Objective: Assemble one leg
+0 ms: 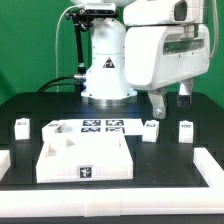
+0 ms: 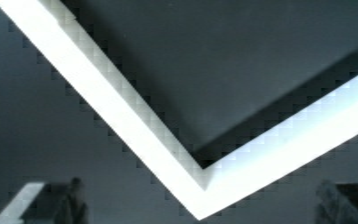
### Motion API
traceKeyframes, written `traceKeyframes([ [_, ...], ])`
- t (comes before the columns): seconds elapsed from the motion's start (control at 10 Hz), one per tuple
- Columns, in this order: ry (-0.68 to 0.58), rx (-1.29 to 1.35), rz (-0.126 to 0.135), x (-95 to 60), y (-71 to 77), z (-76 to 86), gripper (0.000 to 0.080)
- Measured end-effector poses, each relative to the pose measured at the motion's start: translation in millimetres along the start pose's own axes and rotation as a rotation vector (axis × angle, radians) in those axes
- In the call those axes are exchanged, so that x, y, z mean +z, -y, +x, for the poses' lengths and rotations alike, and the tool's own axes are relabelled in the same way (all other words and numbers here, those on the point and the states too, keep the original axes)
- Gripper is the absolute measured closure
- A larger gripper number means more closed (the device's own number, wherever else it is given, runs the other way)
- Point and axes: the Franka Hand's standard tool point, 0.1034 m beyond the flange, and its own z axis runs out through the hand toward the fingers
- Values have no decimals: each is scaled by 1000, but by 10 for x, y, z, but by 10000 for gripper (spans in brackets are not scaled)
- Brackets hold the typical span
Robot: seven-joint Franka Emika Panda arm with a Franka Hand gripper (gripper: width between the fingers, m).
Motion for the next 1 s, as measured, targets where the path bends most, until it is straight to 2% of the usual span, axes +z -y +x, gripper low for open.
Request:
traceKeyframes([
  [1.0,0,0,0,1,0,-1,150],
])
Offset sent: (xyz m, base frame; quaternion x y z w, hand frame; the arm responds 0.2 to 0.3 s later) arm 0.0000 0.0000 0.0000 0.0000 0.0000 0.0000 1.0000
